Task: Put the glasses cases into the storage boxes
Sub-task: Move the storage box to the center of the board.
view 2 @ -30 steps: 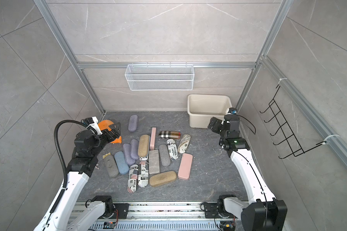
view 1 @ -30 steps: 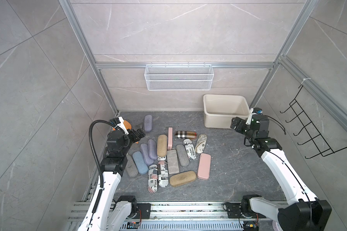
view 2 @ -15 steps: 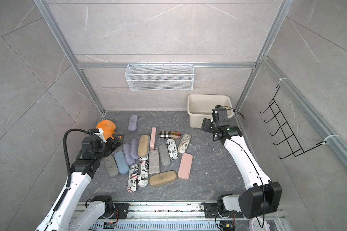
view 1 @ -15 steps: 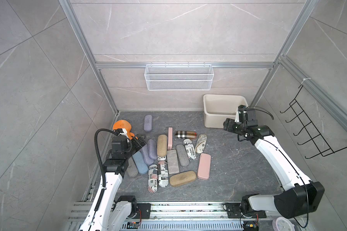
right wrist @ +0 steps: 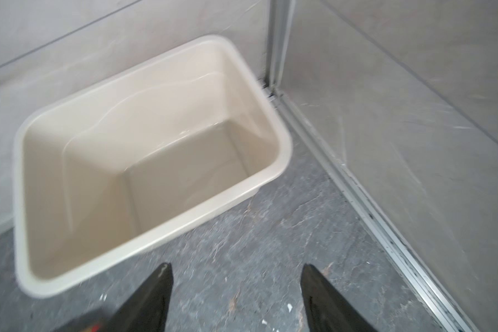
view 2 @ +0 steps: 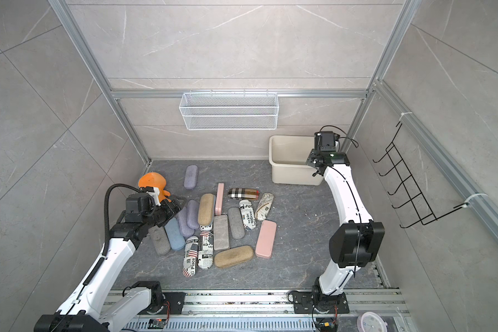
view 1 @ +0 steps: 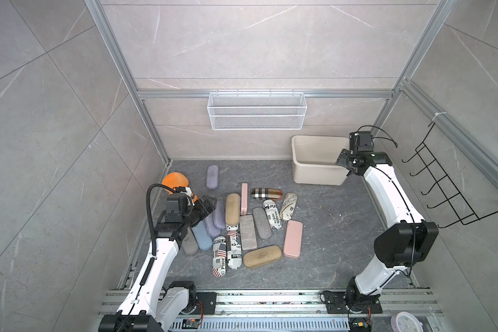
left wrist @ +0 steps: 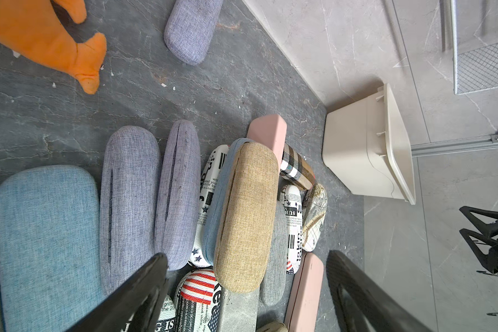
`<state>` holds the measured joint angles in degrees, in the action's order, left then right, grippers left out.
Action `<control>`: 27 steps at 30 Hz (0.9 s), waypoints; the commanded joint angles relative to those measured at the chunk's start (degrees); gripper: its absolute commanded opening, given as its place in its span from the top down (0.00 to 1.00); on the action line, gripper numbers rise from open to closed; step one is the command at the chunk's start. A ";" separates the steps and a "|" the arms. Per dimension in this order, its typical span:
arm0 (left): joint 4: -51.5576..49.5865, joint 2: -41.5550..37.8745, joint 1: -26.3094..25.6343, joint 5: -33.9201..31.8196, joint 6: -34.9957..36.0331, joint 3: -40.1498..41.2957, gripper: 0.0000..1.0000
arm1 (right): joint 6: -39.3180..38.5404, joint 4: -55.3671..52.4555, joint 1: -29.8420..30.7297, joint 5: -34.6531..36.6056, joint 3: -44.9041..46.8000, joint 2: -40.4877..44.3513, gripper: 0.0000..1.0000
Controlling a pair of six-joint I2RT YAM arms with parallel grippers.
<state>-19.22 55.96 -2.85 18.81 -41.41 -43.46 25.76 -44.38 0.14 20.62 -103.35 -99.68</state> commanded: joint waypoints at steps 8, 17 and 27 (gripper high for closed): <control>3.39 2.12 0.13 4.04 -1.83 -0.31 0.13 | 3.34 -2.65 -6.73 3.88 -11.58 -11.06 0.29; 4.49 5.24 -0.04 6.68 -1.59 -1.14 0.13 | -5.33 -16.30 -9.57 -3.49 -42.25 -31.91 0.30; 3.60 6.82 -0.04 6.62 0.46 -2.85 0.14 | -8.52 -28.42 -10.98 -7.84 -70.29 -49.08 0.30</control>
<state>-16.40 62.61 -2.87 23.31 -42.78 -44.03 19.29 -68.75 -10.61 13.54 -175.13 -148.94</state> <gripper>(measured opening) 0.857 0.701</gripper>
